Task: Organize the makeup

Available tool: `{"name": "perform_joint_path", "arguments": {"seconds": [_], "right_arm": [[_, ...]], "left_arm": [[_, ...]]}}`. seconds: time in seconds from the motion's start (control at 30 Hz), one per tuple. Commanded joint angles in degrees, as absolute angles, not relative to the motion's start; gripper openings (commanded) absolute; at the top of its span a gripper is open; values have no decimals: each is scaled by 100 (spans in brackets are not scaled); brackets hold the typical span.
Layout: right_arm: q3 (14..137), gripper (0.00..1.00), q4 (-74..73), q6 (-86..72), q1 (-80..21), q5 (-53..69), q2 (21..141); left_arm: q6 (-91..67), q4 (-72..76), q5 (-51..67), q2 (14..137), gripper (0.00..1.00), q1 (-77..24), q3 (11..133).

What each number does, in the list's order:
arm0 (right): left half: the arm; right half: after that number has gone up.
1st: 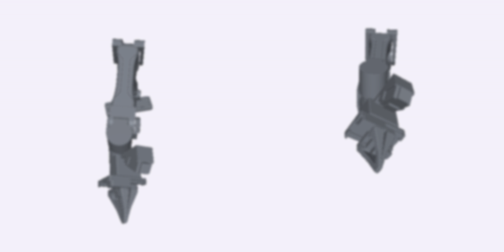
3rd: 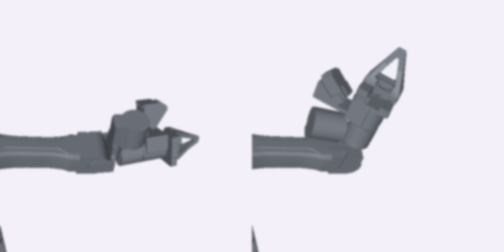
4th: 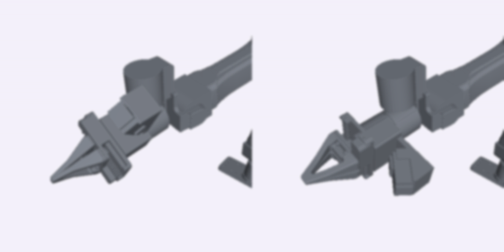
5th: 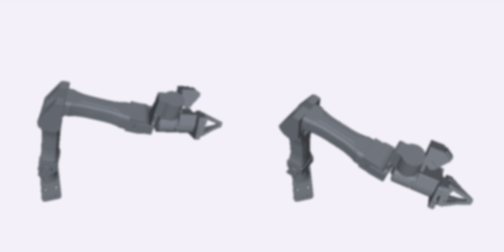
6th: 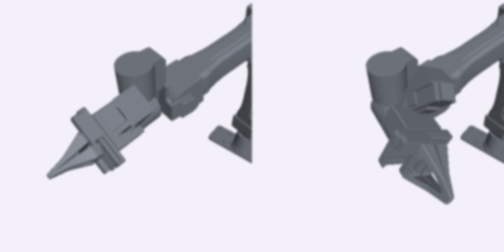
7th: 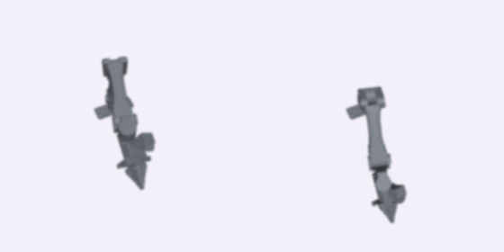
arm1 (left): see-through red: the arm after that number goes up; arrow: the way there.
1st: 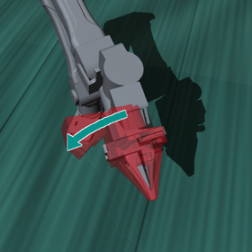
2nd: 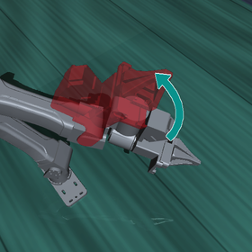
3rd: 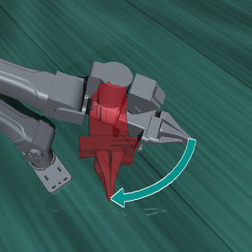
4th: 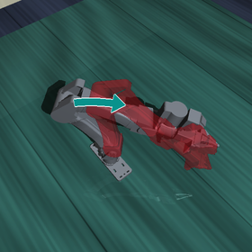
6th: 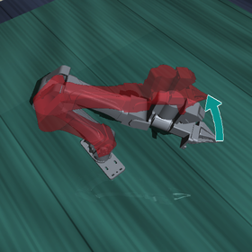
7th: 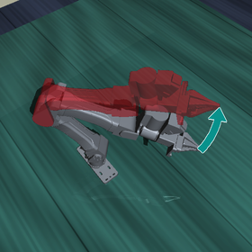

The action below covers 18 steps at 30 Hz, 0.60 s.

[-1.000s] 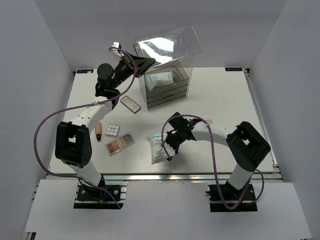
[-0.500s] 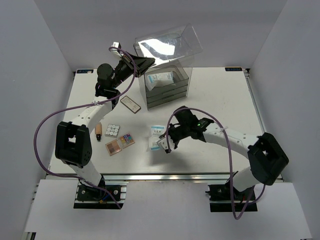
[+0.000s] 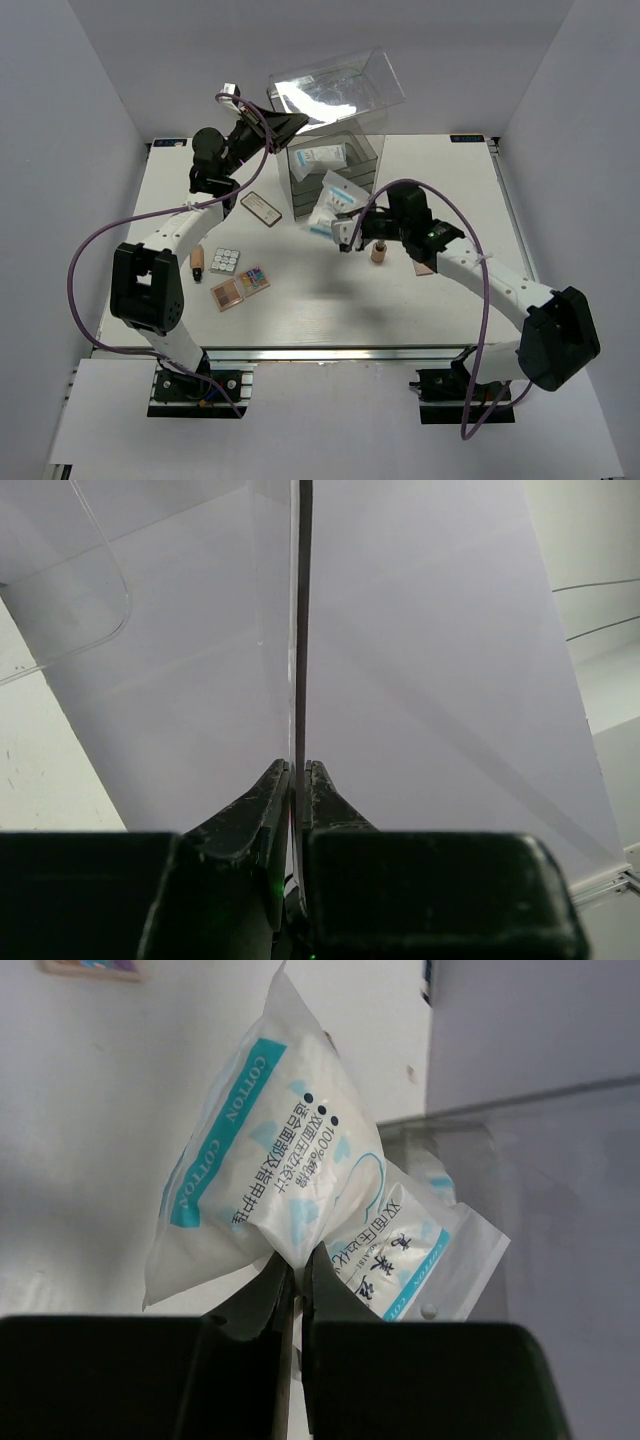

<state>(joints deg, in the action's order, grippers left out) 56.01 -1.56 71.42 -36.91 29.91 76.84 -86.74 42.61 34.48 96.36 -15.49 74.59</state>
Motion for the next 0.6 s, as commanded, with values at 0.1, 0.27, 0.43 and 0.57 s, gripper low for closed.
{"name": "perform_joint_path", "arguments": {"seconds": [0.1, 0.27, 0.43, 0.57], "right_arm": [[6275, 0, 1369, 6504, -3278, 2304, 8190], [6697, 0, 2380, 6180, -3252, 1812, 8841], [7399, 0, 2847, 5915, -3252, 1266, 9763], [7777, 0, 3243, 5941, -3252, 976, 10274]], "left_arm": [[-8973, 4816, 3480, 9677, 6, -1521, 7515], [-8991, 4808, 3524, 9686, 6, -1512, 7541], [-8974, 4816, 3498, 9642, 6, -1503, 7497], [-8974, 4834, 3481, 9607, 6, -1503, 7444]]}}
